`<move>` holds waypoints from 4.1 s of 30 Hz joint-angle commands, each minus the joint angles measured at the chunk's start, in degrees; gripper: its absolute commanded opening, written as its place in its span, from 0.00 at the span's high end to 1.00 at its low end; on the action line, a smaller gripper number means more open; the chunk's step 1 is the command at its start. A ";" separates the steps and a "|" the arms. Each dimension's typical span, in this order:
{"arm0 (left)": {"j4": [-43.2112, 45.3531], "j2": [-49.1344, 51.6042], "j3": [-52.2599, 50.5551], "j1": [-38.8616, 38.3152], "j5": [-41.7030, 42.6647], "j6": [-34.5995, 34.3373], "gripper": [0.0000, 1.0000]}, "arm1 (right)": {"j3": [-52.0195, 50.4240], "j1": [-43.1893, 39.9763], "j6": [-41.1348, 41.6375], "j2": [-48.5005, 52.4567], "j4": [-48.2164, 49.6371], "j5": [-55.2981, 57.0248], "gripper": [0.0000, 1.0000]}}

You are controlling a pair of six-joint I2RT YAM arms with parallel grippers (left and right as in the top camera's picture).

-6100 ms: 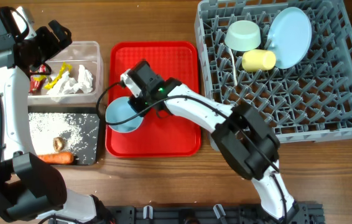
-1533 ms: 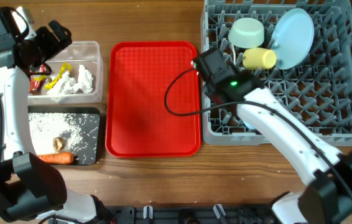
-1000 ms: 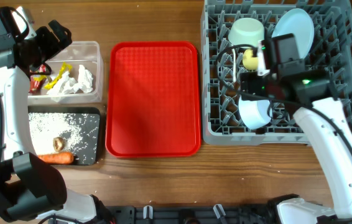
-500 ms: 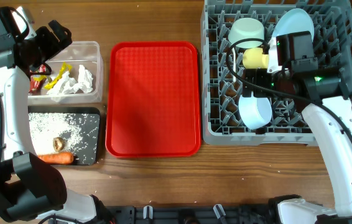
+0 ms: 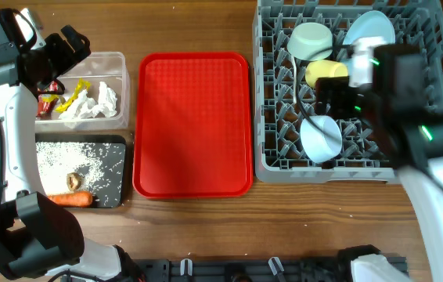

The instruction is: Sort waste into correct bins and load items into the dishwasher rack

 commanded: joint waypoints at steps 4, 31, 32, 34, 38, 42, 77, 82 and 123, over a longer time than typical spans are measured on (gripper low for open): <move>0.13 -0.74 0.83 0.31 -0.33 0.15 0.00 | -4.63 0.02 -1.20 -28.13 12.26 0.74 0.00; 0.13 -0.74 0.83 0.31 -0.33 0.15 0.00 | -70.31 -6.19 12.31 -66.75 56.33 2.27 0.00; 0.15 -0.74 0.83 0.33 -0.33 0.15 0.00 | -72.00 -6.19 12.28 -66.77 57.40 2.29 0.00; 0.15 -0.74 0.83 0.31 -0.33 0.15 0.00 | -73.46 -6.19 12.13 -66.77 57.68 2.32 0.00; 0.15 -0.74 0.83 0.31 -0.33 0.15 0.00 | -76.28 -6.19 10.75 -66.77 56.33 2.91 0.00; 0.15 -0.74 0.83 0.33 -0.33 0.15 0.00 | -76.26 -6.12 9.55 -66.79 52.15 2.84 0.00; 0.13 -0.74 0.83 0.31 -0.33 0.15 0.00 | -76.24 -6.12 4.66 -66.31 49.03 0.74 0.00; -0.07 -0.74 0.83 0.37 -0.33 0.15 0.00 | -76.24 -6.12 4.68 -66.31 49.03 0.74 0.00; 51.47 -88.06 -73.79 -10.23 -15.04 0.22 0.00 | -76.24 -6.12 4.66 -66.31 49.03 0.74 0.00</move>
